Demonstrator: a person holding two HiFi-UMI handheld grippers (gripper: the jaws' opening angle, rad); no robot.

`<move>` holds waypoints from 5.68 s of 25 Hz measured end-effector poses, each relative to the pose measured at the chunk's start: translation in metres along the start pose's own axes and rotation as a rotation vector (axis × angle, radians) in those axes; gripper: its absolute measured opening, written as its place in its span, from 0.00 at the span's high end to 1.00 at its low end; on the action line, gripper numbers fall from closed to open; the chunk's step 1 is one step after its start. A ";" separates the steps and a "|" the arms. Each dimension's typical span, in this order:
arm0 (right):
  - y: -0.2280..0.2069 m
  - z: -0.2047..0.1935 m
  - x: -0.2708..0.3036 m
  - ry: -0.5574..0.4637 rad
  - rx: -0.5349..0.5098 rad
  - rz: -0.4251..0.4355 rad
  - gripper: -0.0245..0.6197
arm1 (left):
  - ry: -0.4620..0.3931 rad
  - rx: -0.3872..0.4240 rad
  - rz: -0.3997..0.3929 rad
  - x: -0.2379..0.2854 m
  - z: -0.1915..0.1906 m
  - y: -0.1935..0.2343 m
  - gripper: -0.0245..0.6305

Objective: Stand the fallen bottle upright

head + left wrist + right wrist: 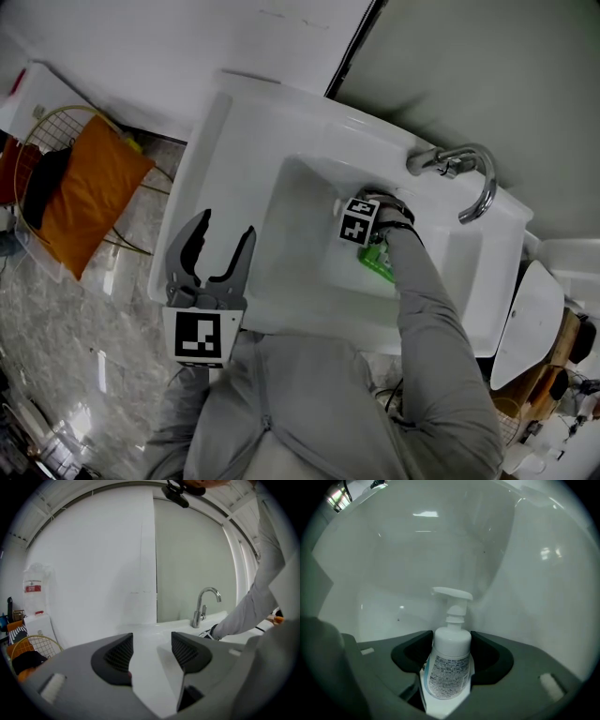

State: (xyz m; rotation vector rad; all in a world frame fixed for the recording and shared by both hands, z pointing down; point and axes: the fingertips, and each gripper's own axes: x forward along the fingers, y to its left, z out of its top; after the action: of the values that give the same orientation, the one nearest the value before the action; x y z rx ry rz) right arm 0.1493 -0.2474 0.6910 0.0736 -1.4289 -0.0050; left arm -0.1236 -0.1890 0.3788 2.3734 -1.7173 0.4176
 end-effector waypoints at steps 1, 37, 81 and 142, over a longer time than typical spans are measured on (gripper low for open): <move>0.000 0.000 0.000 0.006 -0.007 0.006 0.60 | 0.008 -0.003 -0.001 0.000 0.000 -0.001 0.51; -0.018 0.028 -0.158 -0.655 0.500 -0.331 0.59 | -0.123 0.060 -0.134 0.008 0.024 -0.016 0.51; -0.164 0.026 -0.259 -1.046 0.903 -0.521 0.59 | -0.114 0.017 -0.114 0.013 0.014 -0.008 0.51; 0.229 -0.161 -0.272 -0.882 1.619 -1.058 0.51 | 0.036 0.515 -1.046 0.059 -0.053 -0.316 0.51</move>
State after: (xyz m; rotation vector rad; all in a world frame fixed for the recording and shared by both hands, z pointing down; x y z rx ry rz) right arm 0.2612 0.0015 0.4122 2.3647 -1.7060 0.2775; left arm 0.1870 -0.1260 0.4535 3.1308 -0.1687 0.7293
